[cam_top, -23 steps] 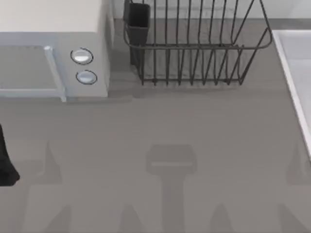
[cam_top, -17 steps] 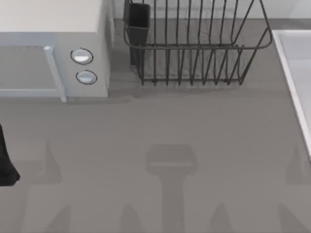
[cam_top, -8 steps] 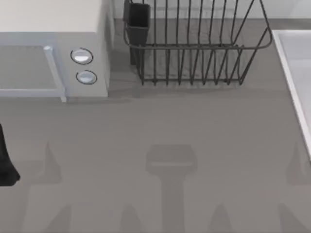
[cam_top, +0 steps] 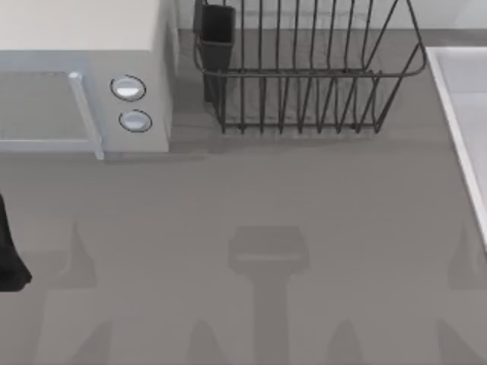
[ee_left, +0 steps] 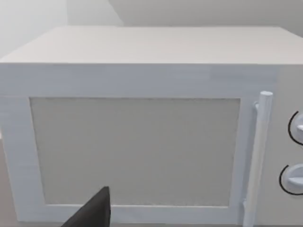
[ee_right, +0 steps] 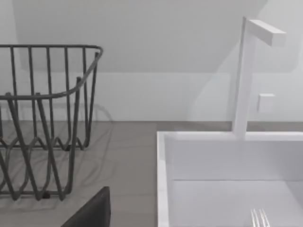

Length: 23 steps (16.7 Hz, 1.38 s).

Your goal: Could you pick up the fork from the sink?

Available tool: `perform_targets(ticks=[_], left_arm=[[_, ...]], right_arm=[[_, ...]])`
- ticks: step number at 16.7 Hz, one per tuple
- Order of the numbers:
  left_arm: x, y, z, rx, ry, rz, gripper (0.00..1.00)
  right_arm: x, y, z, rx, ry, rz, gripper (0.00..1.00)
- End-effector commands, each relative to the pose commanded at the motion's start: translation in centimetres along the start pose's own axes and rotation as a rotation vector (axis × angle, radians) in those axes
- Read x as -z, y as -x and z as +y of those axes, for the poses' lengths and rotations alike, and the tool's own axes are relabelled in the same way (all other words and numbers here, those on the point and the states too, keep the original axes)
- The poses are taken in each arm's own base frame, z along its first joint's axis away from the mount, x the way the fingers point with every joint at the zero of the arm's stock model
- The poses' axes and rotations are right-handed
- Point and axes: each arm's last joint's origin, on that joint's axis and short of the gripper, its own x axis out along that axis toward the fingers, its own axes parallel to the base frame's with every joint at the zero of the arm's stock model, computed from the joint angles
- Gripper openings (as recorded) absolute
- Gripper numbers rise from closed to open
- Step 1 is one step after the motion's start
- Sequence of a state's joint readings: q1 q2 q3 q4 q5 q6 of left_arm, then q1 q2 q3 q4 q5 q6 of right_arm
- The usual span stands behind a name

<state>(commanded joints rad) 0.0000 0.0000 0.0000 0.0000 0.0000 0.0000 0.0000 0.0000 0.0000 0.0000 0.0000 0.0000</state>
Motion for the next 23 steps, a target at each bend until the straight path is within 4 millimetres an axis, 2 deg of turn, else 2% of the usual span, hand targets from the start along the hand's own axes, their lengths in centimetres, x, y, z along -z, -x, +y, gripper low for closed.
perform_targets(ticks=[2,5,9,12,15,18,20,23], left_arm=[[0.0,0.0,0.0,0.0,0.0,0.0,1.0],[0.0,0.0,0.0,0.0,0.0,0.0,1.0],[0.0,0.0,0.0,0.0,0.0,0.0,1.0],[0.0,0.0,0.0,0.0,0.0,0.0,1.0],[0.0,0.0,0.0,0.0,0.0,0.0,1.0],[0.0,0.0,0.0,0.0,0.0,0.0,1.0],[0.0,0.0,0.0,0.0,0.0,0.0,1.0],[0.0,0.0,0.0,0.0,0.0,0.0,1.0]], right_arm=[[-0.2,0.0,0.0,0.001,0.001,0.006,1.0],[-1.6,-0.2,-0.1,0.01,0.01,0.061,1.0],[-5.6,-1.4,-0.4,0.033,0.032,0.217,1.0],[-9.4,-4.0,-0.8,0.051,0.05,0.377,1.0],[-12.9,-8.3,-1.5,0.067,0.065,0.561,1.0],[-15.0,-14.3,-2.8,0.076,0.073,0.755,1.0],[-15.2,-18.7,-3.9,0.077,0.073,0.886,1.0],[-13.6,-25.2,-6.0,0.071,0.066,1.076,1.0]])
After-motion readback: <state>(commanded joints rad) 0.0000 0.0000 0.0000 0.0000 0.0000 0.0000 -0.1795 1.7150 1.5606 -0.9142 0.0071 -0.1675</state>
